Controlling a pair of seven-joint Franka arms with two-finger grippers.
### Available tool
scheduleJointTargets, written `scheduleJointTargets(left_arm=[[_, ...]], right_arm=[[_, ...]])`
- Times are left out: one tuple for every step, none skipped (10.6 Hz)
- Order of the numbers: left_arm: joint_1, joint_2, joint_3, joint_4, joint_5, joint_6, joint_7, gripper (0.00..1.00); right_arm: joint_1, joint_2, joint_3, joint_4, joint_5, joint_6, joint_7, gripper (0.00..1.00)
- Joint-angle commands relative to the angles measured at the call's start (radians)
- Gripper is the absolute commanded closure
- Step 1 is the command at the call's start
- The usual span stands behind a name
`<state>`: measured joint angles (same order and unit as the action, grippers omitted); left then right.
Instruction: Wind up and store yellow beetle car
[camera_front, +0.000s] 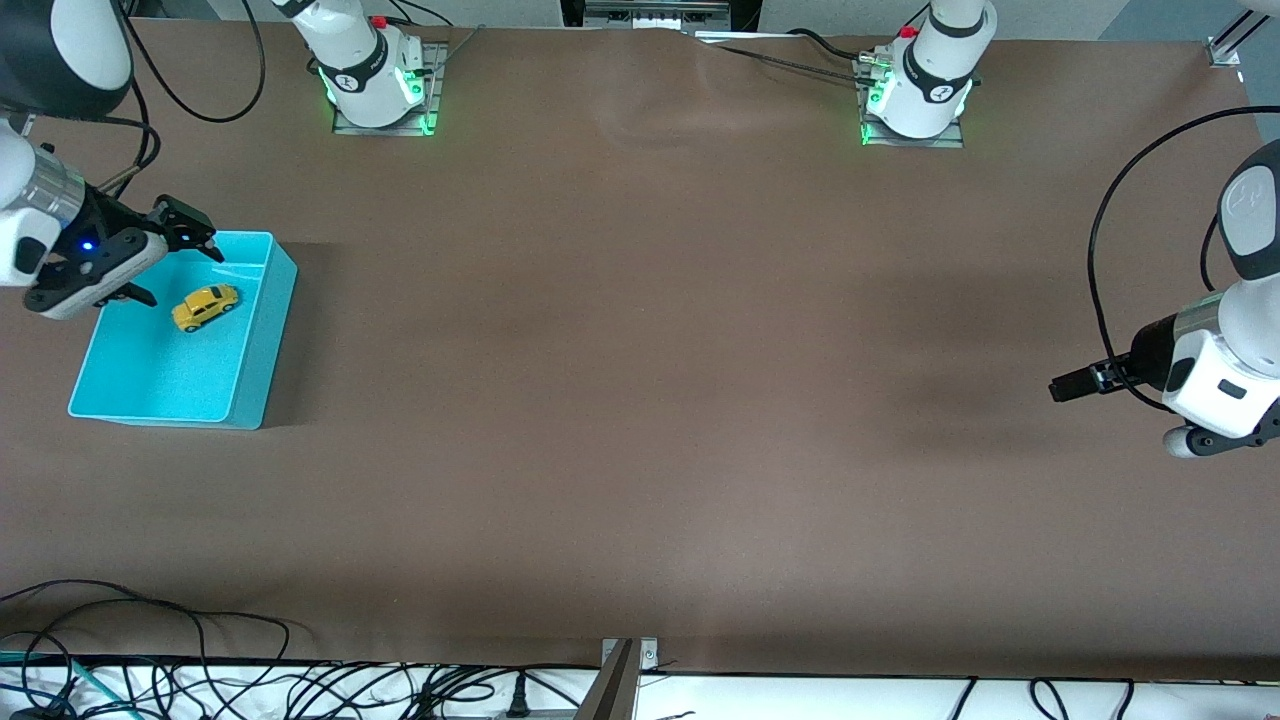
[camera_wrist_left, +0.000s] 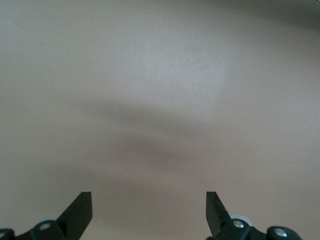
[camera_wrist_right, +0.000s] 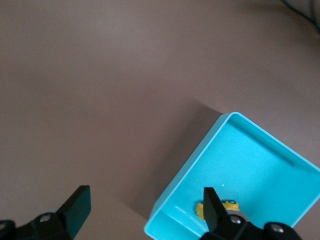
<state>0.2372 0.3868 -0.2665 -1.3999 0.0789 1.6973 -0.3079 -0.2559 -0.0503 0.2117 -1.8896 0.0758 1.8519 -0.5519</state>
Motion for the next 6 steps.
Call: scheduleJointTargets(left_arm=[[0.004, -0.005, -0.005, 0.003, 0.021, -0.01, 0.021, 0.0], [0.013, -0.014, -0.005, -0.001, 0.021, -0.016, 0.026, 0.0], [0.016, -0.041, -0.005, -0.001, 0.018, -0.046, 0.051, 0.0], [0.017, -0.071, -0.005, -0.001, 0.018, -0.083, 0.081, 0.0], [0.019, -0.1, -0.005, -0.002, 0.012, -0.096, 0.092, 0.0], [0.017, -0.117, -0.007, -0.008, 0.009, -0.111, 0.092, 0.0]], right_arm=[[0.076, -0.022, -0.06, 0.052, 0.019, -0.062, 0.215, 0.0], [0.12, -0.023, -0.084, 0.09, 0.007, -0.106, 0.307, 0.0], [0.17, -0.022, -0.115, 0.131, -0.014, -0.152, 0.404, 0.0], [0.185, -0.022, -0.118, 0.16, -0.02, -0.192, 0.459, 0.0], [0.194, -0.02, -0.118, 0.188, -0.022, -0.226, 0.486, 0.0], [0.196, -0.016, -0.117, 0.199, -0.022, -0.232, 0.497, 0.0]])
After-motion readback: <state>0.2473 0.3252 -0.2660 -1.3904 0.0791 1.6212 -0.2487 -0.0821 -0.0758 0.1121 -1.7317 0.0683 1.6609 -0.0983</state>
